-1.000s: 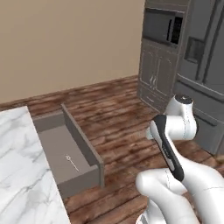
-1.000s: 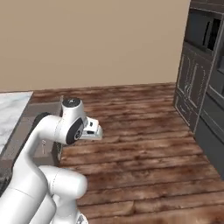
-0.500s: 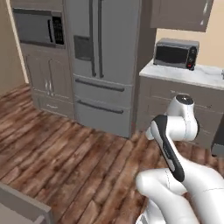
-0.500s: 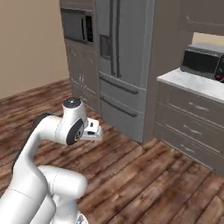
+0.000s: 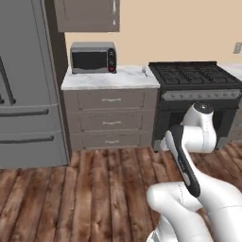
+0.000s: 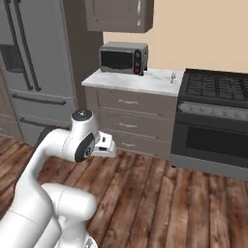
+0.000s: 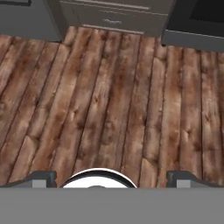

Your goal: Organize the utensils by type. Pick up the wooden spoons from the counter and place them in the open cabinet. Then pick up the metallic utensils from the counter and place them in the open drawer.

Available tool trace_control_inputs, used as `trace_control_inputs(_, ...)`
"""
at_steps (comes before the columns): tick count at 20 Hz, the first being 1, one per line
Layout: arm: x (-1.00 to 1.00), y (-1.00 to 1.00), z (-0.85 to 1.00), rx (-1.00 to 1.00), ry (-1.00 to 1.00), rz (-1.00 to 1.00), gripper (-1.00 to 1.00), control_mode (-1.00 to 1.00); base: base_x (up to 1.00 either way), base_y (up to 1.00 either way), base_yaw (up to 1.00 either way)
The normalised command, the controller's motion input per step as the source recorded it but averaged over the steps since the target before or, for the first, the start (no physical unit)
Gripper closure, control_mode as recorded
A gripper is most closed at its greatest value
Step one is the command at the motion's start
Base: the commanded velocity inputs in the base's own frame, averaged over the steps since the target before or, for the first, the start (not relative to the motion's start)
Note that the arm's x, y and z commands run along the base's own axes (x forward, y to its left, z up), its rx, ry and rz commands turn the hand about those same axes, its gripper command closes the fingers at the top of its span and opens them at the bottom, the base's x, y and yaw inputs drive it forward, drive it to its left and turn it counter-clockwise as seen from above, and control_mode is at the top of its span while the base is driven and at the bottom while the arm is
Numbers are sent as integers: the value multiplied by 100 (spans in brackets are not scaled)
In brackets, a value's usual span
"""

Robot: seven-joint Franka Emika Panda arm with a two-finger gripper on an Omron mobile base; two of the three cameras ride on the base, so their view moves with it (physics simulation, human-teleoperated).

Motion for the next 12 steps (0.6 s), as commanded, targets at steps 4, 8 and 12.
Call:
trace_control_inputs(4,0,0,0,0,0,0,-100,100,98,6,-4)
trace_control_inputs(8,0,0,0,0,0,0,-100,100,100,18,4)
trace_control_inputs(12,0,0,0,0,0,0,-100,100,100,33,4)
